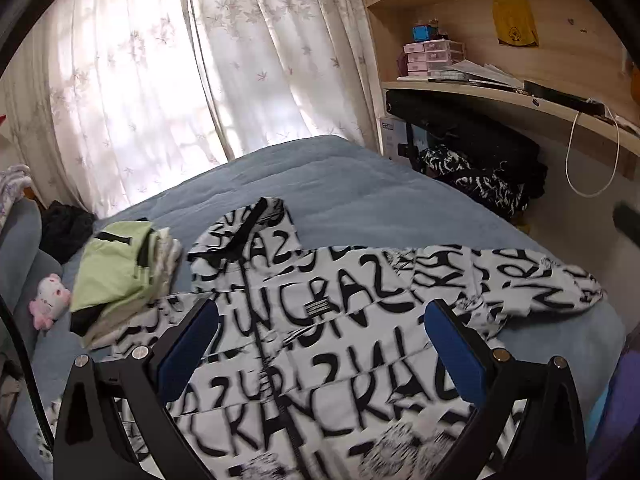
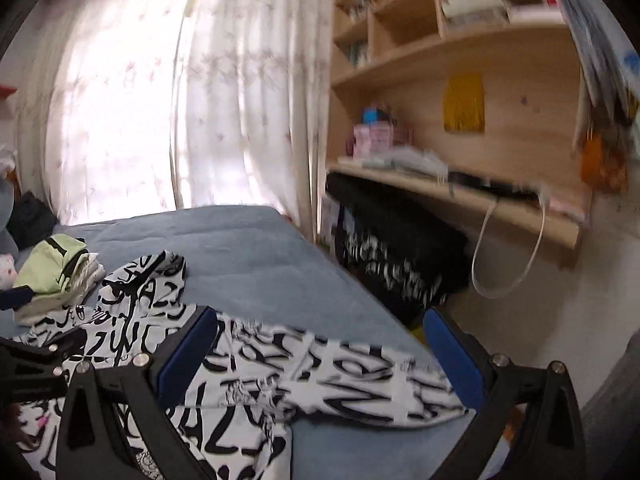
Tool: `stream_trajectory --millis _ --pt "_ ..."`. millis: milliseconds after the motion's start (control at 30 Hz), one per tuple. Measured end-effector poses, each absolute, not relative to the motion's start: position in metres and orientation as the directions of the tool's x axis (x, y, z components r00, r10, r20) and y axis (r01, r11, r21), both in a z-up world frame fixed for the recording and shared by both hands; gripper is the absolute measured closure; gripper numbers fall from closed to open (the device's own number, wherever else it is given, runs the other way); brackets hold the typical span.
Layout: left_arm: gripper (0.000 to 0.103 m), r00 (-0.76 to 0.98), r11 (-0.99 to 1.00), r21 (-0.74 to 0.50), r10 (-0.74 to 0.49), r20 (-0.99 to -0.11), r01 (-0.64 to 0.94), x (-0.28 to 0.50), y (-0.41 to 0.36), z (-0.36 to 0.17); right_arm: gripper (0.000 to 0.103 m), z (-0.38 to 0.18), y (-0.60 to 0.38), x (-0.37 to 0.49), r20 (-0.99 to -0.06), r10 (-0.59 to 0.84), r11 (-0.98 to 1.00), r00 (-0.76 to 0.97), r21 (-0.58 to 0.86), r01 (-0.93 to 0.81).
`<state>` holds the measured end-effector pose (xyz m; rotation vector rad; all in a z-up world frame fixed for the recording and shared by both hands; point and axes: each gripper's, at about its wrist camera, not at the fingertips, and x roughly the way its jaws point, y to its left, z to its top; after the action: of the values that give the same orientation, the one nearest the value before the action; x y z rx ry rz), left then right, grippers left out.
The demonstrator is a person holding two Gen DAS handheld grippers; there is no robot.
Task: Fold large clothes
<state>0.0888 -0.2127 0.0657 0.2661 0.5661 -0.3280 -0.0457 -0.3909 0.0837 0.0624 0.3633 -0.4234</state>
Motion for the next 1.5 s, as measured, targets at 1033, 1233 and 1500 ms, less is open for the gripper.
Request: stream_trajectory --millis 1033,1233,1500 --pt "0.001 0.512 0.893 -0.059 -0.309 -0.801 0.447 0.16 -0.309 -0.072 0.021 -0.121 -0.621 -0.041 -0.738 0.015 0.43 0.675 0.614 0.662" --pt "0.008 0.496 0.898 -0.005 -0.248 -0.832 0.44 0.166 -0.31 -0.076 0.052 -0.127 -0.629 -0.02 -0.773 -0.01 0.412 0.634 0.575 0.707" --pt "0.092 0.549 0.937 0.003 -0.203 -0.811 0.35 0.175 -0.277 -0.067 0.091 -0.079 -0.614 0.002 -0.76 -0.175 0.535 0.627 0.461 0.708"
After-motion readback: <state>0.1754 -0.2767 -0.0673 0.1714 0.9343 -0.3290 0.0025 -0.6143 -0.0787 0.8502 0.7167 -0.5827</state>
